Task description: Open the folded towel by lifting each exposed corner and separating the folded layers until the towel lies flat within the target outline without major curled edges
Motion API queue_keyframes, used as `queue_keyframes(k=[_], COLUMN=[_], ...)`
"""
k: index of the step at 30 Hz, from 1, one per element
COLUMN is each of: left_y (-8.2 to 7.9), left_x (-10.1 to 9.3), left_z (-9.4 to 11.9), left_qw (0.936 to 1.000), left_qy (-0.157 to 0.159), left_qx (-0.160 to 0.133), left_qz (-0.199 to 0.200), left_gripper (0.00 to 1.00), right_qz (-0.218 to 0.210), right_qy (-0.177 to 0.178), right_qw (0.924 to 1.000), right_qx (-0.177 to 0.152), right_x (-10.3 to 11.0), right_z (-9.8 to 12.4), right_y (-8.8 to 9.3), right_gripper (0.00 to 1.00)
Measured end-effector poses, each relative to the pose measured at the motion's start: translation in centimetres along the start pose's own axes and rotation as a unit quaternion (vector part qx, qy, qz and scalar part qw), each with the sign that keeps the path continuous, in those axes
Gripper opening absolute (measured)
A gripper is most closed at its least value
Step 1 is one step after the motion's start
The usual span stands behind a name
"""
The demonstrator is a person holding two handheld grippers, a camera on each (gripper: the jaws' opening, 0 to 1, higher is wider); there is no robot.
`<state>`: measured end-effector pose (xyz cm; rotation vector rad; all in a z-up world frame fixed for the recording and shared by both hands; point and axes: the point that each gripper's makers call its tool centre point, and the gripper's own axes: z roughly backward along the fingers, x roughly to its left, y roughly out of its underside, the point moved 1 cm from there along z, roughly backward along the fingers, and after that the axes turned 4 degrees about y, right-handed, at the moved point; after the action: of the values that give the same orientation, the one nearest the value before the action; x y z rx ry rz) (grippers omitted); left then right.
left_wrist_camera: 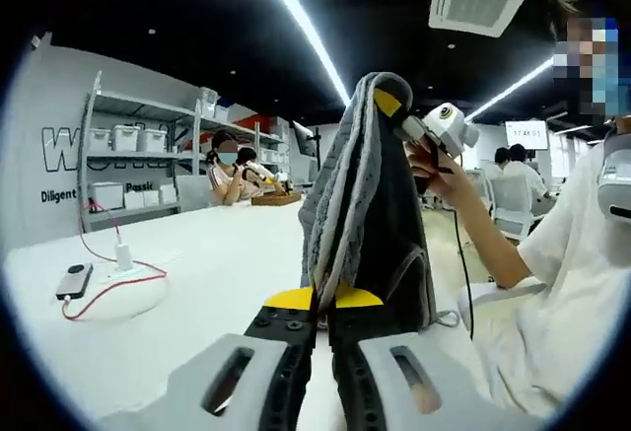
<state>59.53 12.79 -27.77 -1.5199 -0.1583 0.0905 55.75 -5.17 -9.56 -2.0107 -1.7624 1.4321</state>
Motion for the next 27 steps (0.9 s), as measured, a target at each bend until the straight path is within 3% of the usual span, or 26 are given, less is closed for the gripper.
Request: queue_keyframes(k=[6,11,15,17,23,25,27], left_y=[-2.7,-4.5,-5.8,-7.6,-10.6,-11.2,-12.1], left_x=[1.2,1.4,0.9,0.5,-0.3,-0.8,-0.6], left_z=[2.0,2.8,3.5,4.9,8.3,9.5,10.6], left_qw=[0.9987,0.9964,0.9945,0.9895,0.9780,0.9758,0.9656], left_qy=[-0.041,-0.055,-0.062,-0.085,-0.126,-0.135,-0.168], left_qx=[-0.027,-0.056,-0.072,-0.100,-0.145,-0.148,-0.157], left_qz=[-0.016,-0.031,-0.042,-0.060,-0.081,-0.087,-0.121], left_gripper=[0.03,0.03,0.03,0.03,0.03,0.03,0.03], right_qz=[0.000,-0.038,-0.031,-0.033,-0.005,-0.022,-0.070], right_qy=[0.003,0.013,0.009,0.008,-0.011,-0.012,-0.022], right_qw=[1.0000,0.9987,0.9985,0.9978,0.9948,0.9952,0.9905], right_qx=[0.001,-0.032,-0.045,-0.057,-0.101,-0.094,-0.116], right_x=[-0.5,-0.8,-0.9,-1.0,-0.2,0.0,0.2], right_z=[0.4,0.4,0.4,0.1,-0.9,-1.5,-1.8], right_y=[0.2,-0.8,-1.2,-1.7,-3.6,-3.5,-4.2], right_gripper=[0.00,0.00,0.00,0.00,0.00,0.00,0.00])
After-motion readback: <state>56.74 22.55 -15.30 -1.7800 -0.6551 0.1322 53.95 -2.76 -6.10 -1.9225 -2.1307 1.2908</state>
